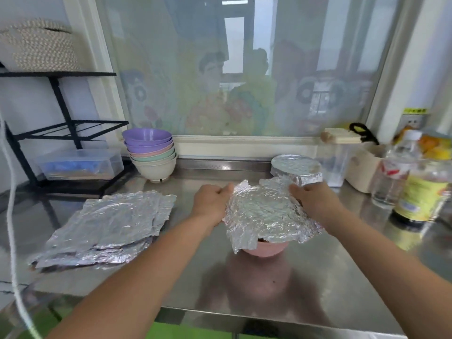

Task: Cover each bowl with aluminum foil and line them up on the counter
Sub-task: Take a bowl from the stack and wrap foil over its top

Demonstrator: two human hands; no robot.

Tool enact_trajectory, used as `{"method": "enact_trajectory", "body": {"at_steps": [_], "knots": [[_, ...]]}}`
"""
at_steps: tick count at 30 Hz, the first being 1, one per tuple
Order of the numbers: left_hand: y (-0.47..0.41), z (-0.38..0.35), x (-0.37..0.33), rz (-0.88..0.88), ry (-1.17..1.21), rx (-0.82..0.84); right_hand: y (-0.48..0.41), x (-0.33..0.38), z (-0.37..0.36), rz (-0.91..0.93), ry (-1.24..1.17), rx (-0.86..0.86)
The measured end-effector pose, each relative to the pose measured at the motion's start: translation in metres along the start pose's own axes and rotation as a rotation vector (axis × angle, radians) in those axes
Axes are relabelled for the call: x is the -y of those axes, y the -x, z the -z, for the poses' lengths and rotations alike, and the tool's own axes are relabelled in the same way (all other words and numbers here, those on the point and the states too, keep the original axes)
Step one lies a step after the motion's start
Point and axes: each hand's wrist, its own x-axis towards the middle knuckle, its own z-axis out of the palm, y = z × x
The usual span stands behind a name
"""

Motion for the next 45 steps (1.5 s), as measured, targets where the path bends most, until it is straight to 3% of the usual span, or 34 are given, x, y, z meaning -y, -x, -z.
{"method": "enact_trajectory", "body": {"at_steps": [5, 13, 23, 25, 30, 38, 40, 42, 44, 45], "knots": [[-0.002, -0.006, 0.003, -0.080, -0.287, -0.035, -0.002, -0.017, -0.004, 0.046, 0.194, -0.017], [-0.015, -0.004, 0.005, -0.030, -0.208, -0.036, -0.014, -0.011, -0.013, 0.084, 0.203, -0.030], [-0.028, -0.005, 0.011, -0.106, -0.447, -0.029, -0.019, -0.022, -0.019, -0.012, 0.169, 0.007], [-0.029, -0.006, 0.015, -0.069, -0.380, -0.002, -0.018, -0.026, -0.021, -0.028, 0.117, 0.017], [-0.028, -0.008, 0.028, 0.217, 0.083, 0.134, -0.018, -0.034, -0.028, -0.115, -0.101, 0.055], [-0.030, -0.009, 0.030, 0.236, 0.114, 0.145, -0.020, -0.033, -0.027, -0.077, 0.022, 0.060], [-0.029, -0.009, 0.027, 0.173, 0.023, 0.111, -0.020, -0.031, -0.026, -0.074, 0.128, 0.045], [-0.027, -0.006, 0.022, 0.002, -0.256, -0.019, -0.019, -0.029, -0.022, -0.014, 0.214, -0.059], [-0.016, 0.001, 0.013, -0.270, -0.395, -0.094, -0.016, -0.024, -0.015, 0.217, 0.233, -0.125], [-0.009, 0.003, 0.009, -0.395, -0.434, -0.029, -0.015, -0.022, -0.013, 0.341, 0.259, -0.097]]}}
